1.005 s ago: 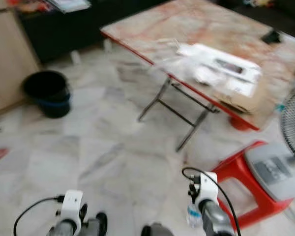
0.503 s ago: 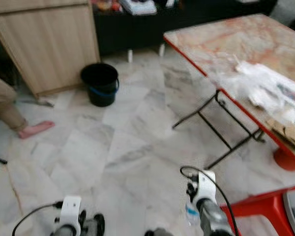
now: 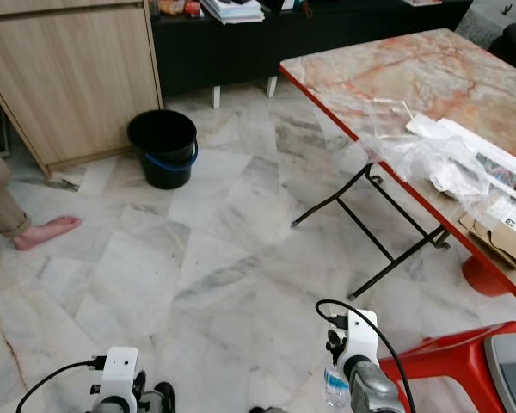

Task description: Picking trash to rubbish bin

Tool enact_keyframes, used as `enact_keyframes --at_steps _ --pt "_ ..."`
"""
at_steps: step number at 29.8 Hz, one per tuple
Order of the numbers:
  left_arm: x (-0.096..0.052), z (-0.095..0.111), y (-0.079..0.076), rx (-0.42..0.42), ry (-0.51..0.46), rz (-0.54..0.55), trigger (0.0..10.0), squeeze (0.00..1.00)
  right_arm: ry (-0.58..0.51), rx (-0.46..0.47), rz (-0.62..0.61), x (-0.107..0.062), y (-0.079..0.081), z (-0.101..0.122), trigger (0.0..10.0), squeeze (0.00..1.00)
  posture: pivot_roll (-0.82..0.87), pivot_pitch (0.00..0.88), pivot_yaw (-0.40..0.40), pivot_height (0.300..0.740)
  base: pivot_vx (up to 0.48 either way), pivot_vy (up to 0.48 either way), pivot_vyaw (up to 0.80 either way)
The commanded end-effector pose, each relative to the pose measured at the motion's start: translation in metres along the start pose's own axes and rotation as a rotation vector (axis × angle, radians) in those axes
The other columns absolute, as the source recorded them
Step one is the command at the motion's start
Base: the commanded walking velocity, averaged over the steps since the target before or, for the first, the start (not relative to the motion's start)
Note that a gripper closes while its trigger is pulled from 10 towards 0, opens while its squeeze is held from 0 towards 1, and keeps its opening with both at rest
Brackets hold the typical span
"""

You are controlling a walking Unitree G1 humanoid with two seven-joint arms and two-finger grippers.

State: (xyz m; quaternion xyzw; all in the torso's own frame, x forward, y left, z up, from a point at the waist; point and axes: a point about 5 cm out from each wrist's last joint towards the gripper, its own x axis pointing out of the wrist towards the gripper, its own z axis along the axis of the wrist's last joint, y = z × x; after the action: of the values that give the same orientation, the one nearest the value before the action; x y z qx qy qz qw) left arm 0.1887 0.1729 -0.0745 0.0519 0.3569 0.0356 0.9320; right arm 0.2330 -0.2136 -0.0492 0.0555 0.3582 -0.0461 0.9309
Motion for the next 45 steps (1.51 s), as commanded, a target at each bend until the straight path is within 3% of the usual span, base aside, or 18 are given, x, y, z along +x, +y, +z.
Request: enact_keyframes --at_steps 1,7,15,23,29,34,45 --pt "-0.0126 -0.0333 -0.0081 0.009 0.127 -0.024 10.0 0.00 0.021 -0.012 -0.031 -0.0030 -0.0101 -0.0057 10.0 0.00 0.07 0.209 -0.179 0.740 0.322 0.000 0.00" --pt "-0.0120 -0.0320 -0.0079 0.009 0.124 -0.020 10.0 0.00 0.017 -0.008 -0.034 -0.0029 -0.0100 -0.0053 10.0 0.00 0.07 0.210 -0.178 0.740 0.329 0.000 0.77" --pt "-0.0114 -0.0310 -0.0075 0.009 0.122 -0.018 10.0 0.00 0.005 -0.016 -0.031 -0.0024 -0.0093 -0.0031 10.0 0.00 0.07 0.210 -0.179 0.740 0.328 0.000 0.00" --pt "-0.0120 -0.0322 -0.0083 0.008 0.127 -0.021 10.0 0.00 0.009 -0.015 -0.027 -0.0024 -0.0085 -0.0037 10.0 0.00 0.07 0.210 -0.180 0.740 0.329 0.000 0.78" --pt "-0.0121 -0.0324 -0.0087 0.007 0.127 -0.020 10.0 0.00 0.011 -0.001 -0.033 -0.0026 -0.0094 -0.0043 10.0 0.00 0.07 0.211 -0.180 0.740 0.326 0.000 0.00" --pt "-0.0122 -0.0325 -0.0089 0.006 0.127 -0.021 10.0 0.00 0.009 -0.056 -0.026 -0.0023 -0.0091 -0.0026 10.0 0.00 0.07 0.211 -0.181 0.740 0.325 0.000 0.32" --pt "-0.0121 -0.0323 -0.0096 0.005 0.127 -0.023 10.0 0.00 0.002 0.001 -0.041 -0.0022 -0.0107 -0.0017 10.0 0.00 0.07 0.214 -0.182 0.740 0.328 0.000 0.29"
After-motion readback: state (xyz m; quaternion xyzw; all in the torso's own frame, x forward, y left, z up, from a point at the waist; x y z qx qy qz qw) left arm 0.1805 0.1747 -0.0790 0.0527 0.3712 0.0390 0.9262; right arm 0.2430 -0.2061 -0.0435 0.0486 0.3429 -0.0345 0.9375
